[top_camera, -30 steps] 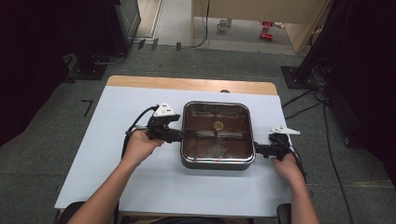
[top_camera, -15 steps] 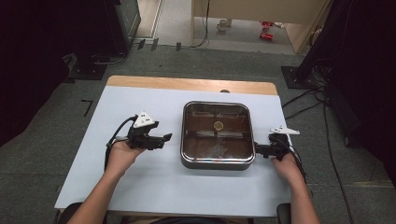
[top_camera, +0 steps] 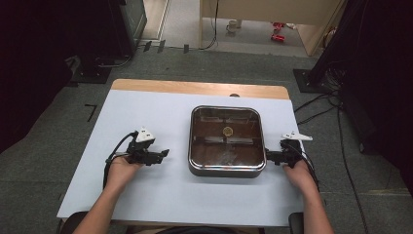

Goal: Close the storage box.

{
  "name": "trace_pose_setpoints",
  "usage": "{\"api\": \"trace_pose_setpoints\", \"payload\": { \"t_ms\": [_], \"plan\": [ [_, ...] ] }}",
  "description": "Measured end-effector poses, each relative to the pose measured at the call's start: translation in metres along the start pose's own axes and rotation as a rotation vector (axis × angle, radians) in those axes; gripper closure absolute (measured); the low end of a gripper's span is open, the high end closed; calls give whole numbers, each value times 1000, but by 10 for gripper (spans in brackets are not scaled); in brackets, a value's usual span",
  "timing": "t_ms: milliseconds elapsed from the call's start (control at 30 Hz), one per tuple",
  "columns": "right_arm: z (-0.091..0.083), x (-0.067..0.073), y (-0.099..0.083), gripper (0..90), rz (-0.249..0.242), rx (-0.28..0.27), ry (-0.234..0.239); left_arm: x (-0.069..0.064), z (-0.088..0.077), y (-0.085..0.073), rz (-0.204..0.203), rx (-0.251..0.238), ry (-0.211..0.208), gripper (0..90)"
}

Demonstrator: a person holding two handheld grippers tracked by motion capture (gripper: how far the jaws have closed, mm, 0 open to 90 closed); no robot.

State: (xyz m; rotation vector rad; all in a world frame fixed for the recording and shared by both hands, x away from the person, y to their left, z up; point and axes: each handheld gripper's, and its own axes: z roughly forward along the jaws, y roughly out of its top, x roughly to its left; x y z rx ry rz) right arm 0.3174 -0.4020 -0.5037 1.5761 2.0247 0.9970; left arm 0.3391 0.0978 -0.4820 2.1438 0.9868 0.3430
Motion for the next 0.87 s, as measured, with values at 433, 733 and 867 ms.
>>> {"api": "trace_pose_setpoints", "payload": {
  "t_ms": [433,733,867],
  "plan": [
    [0,0,0,89,0,0,0,-6,13,-10,22,-17,55,200],
    [0,0,0,90,0,0,0,-11,12,-9,106,-36,82,226],
    [0,0,0,90,0,0,0,-24,12,-6,94,-29,21,247]
  ]
}}
